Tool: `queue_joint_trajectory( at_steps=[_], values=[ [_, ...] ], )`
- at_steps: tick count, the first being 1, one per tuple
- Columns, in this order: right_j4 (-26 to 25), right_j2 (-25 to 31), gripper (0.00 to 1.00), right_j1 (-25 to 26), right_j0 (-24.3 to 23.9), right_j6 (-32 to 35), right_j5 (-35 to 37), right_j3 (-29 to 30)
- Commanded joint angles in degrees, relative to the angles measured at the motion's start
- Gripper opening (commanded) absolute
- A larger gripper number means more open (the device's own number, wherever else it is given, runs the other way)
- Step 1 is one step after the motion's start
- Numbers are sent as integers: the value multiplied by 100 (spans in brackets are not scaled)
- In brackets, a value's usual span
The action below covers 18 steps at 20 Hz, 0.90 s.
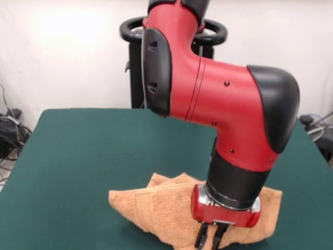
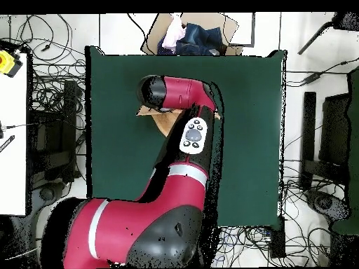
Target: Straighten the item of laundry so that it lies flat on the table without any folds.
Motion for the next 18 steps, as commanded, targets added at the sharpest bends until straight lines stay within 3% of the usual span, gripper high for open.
queue_joint_trajectory(
  at_steps=[1, 7, 13, 18],
  values=[
    [-10, 115, 0, -750, 27, 1170, -70, 1107],
    [-25, -167, 0, -2269, 126, 626, 1363, 1807],
    [-298, -271, 0, -3430, 40, -225, 2987, 1894],
    [-444, -123, 0, -3992, -159, -698, 3924, 1727]
  ],
)
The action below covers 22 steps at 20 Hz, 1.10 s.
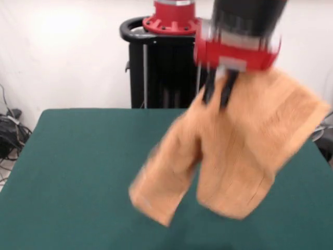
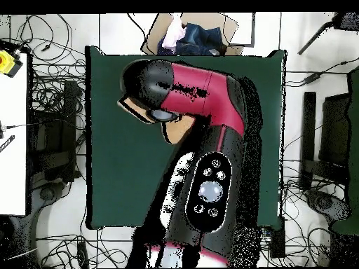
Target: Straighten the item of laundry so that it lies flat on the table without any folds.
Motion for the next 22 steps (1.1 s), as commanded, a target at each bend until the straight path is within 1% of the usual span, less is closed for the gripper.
queue_joint_trajectory(
  at_steps=[1, 5, 7, 11, 14, 17, 22],
  values=[
    [-420, 51, 0, -1387, -187, -723, 1566, 449],
    [-593, 222, 0, -1378, -313, -672, 2085, 4],
    [-684, 324, 0, -1329, -370, -621, 2218, -174],
    [-750, 481, 0, -1206, -468, -470, 2230, -400],
    [-762, 546, 0, -1285, -541, -545, 1969, -186],
    [-690, 578, 0, -1506, -661, -721, 1527, 319],
    [-792, 608, 0, -1806, -868, -1188, 717, 1162]
  ],
)
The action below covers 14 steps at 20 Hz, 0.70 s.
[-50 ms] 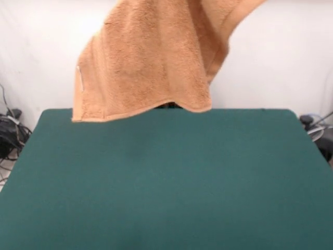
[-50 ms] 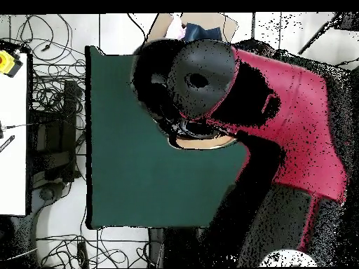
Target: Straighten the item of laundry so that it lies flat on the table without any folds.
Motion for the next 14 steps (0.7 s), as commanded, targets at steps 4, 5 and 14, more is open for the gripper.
queue_joint_trajectory(
  at_steps=[4, 5, 14],
  values=[
    [-400, 661, 0, -538, -385, -1478, -1447, 1899],
    [-418, 655, 0, -592, -414, -1515, -1553, 2029],
    [-477, 788, 0, -845, -572, -1525, -1793, 2522]
  ],
)
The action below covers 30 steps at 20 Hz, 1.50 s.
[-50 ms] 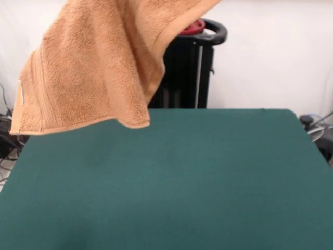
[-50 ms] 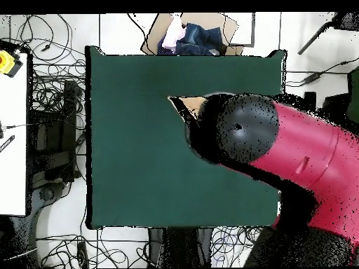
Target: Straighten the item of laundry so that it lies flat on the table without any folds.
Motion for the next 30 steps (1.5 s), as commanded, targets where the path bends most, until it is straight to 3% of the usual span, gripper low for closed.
queue_joint_trajectory(
  at_steps=[1, 8, 9, 30],
  values=[
    [-154, 743, 0, -363, -125, -1245, -63, 1270],
    [-221, 904, 0, -831, -514, -1820, -155, 1710],
    [-308, 984, 100, -826, -546, -1712, -109, 1714],
    [-950, 1270, 100, -228, -452, -1119, 243, 644]
  ],
)
